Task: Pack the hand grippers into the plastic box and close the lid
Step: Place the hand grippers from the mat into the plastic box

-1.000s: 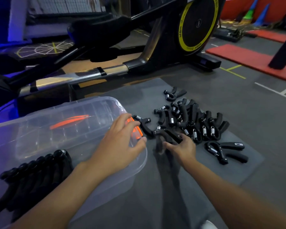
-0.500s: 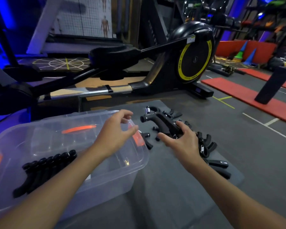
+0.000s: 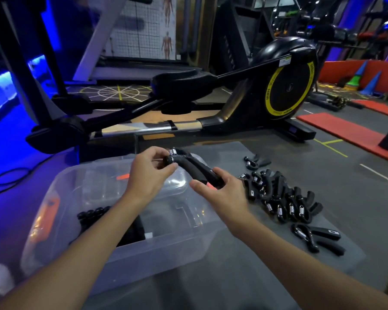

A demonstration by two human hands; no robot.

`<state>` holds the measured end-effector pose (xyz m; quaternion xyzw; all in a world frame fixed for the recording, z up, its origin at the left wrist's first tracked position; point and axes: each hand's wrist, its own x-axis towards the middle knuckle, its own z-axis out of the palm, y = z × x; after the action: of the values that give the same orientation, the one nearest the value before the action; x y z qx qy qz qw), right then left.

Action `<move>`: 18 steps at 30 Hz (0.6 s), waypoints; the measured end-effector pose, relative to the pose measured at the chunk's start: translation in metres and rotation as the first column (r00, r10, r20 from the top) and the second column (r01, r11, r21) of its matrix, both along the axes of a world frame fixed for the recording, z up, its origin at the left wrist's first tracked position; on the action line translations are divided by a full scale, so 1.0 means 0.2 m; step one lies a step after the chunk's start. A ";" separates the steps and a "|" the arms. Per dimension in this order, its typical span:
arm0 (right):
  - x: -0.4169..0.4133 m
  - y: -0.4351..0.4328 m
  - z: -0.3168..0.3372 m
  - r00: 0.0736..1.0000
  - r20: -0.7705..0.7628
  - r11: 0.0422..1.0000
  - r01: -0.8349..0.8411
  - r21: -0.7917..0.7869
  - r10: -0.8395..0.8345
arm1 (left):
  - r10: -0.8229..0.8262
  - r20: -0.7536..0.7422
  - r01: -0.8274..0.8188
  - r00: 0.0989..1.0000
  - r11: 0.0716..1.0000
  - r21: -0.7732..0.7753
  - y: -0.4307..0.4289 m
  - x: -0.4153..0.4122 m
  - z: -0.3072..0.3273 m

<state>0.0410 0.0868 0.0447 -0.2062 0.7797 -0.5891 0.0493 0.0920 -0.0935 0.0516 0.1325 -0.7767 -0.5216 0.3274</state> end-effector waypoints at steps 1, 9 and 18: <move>0.00 -0.01 -0.01 0.999 0.017 0.999 -0.028 0.033 0.028 | 0.014 0.010 -0.014 1.000 1.000 -0.011 -0.02 0.01 -0.02; -0.12 0.03 -0.03 0.943 -0.135 0.779 -0.164 0.606 0.303 | 0.041 0.166 -0.018 0.985 0.990 -0.138 -0.23 0.03 -0.14; -0.22 -0.01 -0.17 0.916 -0.255 0.736 -0.063 0.674 0.311 | 0.050 0.405 0.088 0.913 0.945 -0.316 -0.43 -0.02 -0.37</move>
<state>-0.0032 0.0842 0.0098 -0.3561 0.9061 -0.2252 0.0382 0.0873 -0.1803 -0.0224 0.1745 -0.9046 -0.3495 0.1707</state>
